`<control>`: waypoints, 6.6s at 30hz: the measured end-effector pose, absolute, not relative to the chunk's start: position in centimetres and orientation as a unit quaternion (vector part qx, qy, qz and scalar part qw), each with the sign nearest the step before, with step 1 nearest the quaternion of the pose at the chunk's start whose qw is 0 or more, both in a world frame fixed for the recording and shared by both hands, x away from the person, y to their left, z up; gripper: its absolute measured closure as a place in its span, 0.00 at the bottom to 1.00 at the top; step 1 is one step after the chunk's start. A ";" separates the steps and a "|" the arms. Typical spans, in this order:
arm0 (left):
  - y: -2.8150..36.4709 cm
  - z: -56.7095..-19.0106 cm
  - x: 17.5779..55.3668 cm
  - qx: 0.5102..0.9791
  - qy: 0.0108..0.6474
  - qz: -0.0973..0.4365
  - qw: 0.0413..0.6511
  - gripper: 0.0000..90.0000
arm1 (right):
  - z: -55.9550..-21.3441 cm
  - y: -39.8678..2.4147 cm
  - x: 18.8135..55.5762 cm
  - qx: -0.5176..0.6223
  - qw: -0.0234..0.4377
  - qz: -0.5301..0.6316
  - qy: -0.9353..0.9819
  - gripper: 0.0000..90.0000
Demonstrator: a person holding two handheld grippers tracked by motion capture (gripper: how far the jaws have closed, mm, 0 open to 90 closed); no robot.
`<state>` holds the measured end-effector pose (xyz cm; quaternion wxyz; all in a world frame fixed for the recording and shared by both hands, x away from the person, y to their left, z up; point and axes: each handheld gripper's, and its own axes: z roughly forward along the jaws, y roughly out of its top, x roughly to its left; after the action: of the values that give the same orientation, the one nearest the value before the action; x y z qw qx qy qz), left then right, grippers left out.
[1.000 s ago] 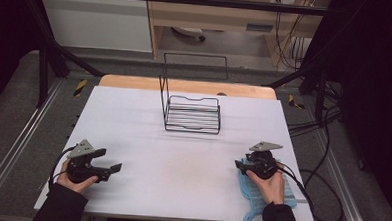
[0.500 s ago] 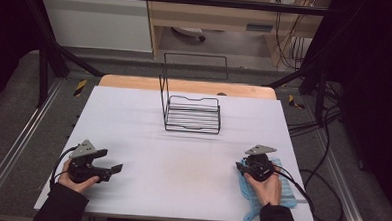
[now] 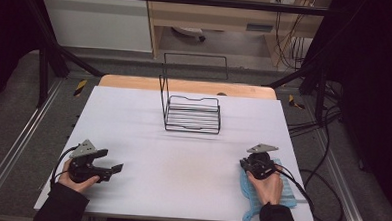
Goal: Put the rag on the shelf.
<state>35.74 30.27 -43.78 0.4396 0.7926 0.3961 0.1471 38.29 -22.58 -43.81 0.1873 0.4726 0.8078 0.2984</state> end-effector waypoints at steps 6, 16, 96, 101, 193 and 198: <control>30.3 -43.8 35.7 0.792 0.396 0.148 0.440 0.14 | -42.9 -22.8 37.6 0.470 0.176 0.333 0.799 0.91; 30.3 -43.8 35.8 0.793 0.396 0.148 0.439 0.14 | -42.3 -21.6 37.2 0.457 0.156 0.361 0.798 0.91; 29.9 -43.8 35.8 0.799 0.392 0.148 0.432 0.13 | -40.9 -1.4 42.9 0.354 0.076 0.437 0.823 0.32; 29.7 -43.8 35.9 0.799 0.393 0.147 0.432 0.13 | -38.9 -4.4 42.8 0.356 0.095 0.438 0.820 0.25; 25.5 -41.5 36.3 0.814 0.368 0.144 0.426 0.06 | -43.0 -19.3 36.6 0.402 0.096 0.457 0.788 0.07; 23.7 -40.8 37.5 0.813 0.376 0.135 0.423 0.07 | -43.3 -19.4 36.5 0.403 0.098 0.456 0.788 0.07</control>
<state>37.47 23.69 -40.80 0.4229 0.8132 0.3764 0.1351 36.52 -19.39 -43.28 0.0976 0.4032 0.7876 0.4556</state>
